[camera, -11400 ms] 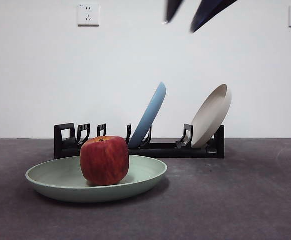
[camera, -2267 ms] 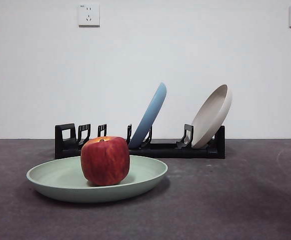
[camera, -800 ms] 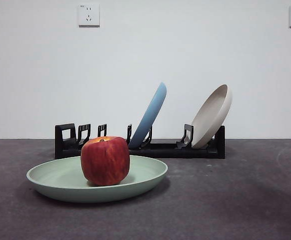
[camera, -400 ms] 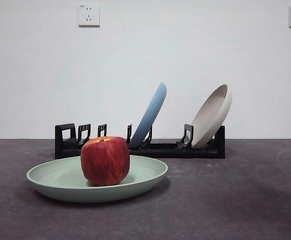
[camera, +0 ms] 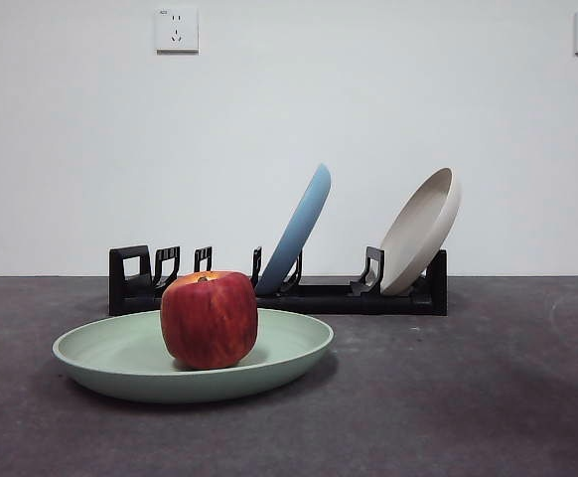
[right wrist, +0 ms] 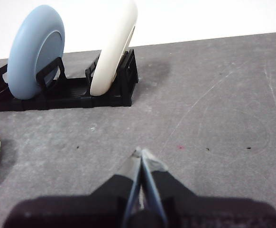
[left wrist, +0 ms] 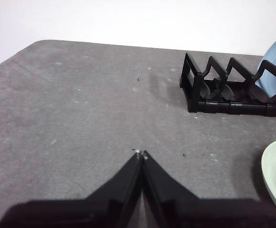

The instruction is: Take the green plate from the plate rack,put the plate on the table,take the apple from the table,put the apple in the plate

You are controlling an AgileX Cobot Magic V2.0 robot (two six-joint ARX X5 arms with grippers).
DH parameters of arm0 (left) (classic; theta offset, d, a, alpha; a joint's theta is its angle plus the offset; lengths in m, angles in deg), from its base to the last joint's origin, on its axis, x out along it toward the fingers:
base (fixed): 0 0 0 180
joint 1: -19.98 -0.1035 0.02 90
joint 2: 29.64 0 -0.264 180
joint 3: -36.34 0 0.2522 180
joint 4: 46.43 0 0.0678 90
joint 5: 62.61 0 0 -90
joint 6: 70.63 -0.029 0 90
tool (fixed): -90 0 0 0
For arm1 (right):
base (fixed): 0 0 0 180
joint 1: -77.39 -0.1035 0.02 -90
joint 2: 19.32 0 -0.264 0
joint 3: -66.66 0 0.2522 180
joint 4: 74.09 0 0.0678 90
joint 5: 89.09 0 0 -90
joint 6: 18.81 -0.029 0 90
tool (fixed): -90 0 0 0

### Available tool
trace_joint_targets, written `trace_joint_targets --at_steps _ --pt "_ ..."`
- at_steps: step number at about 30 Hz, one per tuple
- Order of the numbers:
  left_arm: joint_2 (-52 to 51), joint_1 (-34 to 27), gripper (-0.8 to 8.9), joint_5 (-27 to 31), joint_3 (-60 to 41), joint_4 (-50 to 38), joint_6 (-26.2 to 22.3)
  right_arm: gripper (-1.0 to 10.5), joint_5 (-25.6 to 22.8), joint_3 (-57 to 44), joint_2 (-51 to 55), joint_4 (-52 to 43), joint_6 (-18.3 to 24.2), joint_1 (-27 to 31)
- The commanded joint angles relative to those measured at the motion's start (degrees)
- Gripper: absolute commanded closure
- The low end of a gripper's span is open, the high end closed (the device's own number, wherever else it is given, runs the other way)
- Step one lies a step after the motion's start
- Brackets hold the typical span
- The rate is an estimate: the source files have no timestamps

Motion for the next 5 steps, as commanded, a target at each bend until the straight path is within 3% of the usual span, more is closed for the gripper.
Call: trace_joint_targets --at_steps 1,5 --pt "-0.2 -0.2 8.17 -0.5 -0.8 -0.2 0.2 9.6 -0.1 -0.6 0.2 0.5 0.4 -0.1" --pt "-0.2 -0.2 8.17 -0.4 -0.8 -0.2 0.2 9.6 -0.1 -0.6 0.2 0.5 0.4 -0.1"
